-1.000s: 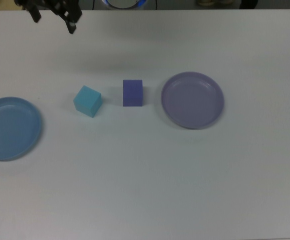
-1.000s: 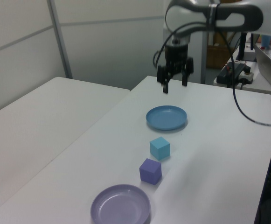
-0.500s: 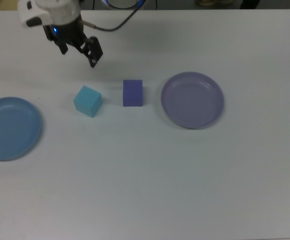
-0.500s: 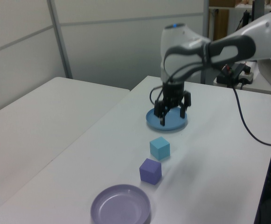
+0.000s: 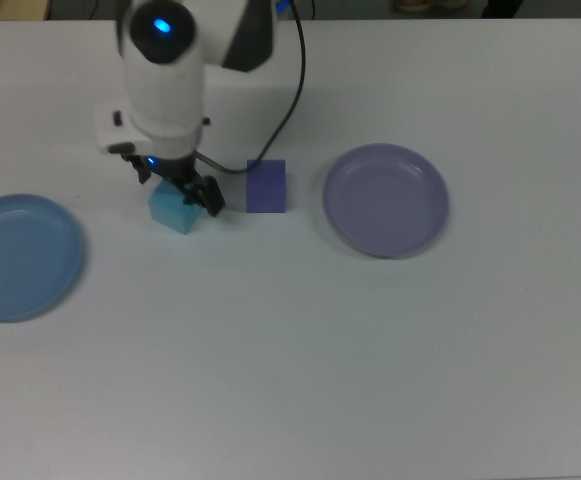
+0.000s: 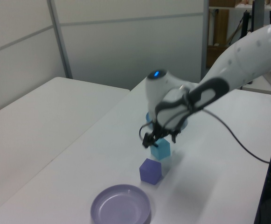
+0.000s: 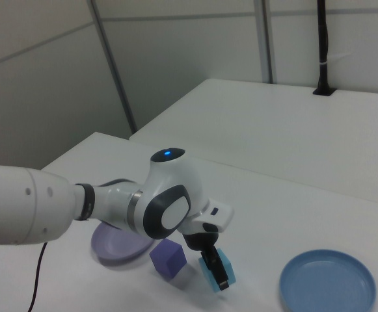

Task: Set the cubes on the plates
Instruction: 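Lower the gripper onto the cyan cube and close on it, then lift the cyan cube and carry it over the light blue plate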

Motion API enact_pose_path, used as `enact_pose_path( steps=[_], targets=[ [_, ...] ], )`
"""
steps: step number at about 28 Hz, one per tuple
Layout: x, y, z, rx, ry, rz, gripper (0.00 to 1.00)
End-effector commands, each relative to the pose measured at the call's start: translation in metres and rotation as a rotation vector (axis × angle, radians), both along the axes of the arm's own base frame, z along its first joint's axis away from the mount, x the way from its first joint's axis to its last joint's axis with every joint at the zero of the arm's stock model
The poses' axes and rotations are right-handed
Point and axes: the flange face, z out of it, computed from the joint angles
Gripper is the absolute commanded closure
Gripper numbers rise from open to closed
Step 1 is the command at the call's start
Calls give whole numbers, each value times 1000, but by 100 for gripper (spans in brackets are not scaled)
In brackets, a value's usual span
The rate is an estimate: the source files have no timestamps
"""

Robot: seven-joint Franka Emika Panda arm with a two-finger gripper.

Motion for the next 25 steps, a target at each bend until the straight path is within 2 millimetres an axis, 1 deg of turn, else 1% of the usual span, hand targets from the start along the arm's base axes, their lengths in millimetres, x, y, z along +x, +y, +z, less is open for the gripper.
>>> enact_pose_path(
  steps=[1, 9, 10, 11, 12, 16, 17, 18, 19, 20, 21, 22, 25],
  targets=[
    [6, 12, -20, -51, 8, 5, 0],
    [8, 10, -17, -53, 1, 6, 0],
    [7, 9, -18, -53, 3, 4, 3],
    [7, 9, -18, -53, 3, 7, 10],
    [8, 7, -17, -53, 3, 7, 22],
    [9, 4, -15, -54, -2, 10, 51],
    [13, 3, -9, -52, -13, 18, 72],
    [14, 0, -6, -49, -17, 13, 79],
    [17, -3, -1, -49, -28, 10, 83],
    [18, -6, 5, -51, -37, 5, 91],
    [20, -8, 12, -53, -47, 1, 96],
    [26, -13, 28, -55, -74, -13, 97],
    [31, -33, 57, -64, -108, -51, 97]
  ],
)
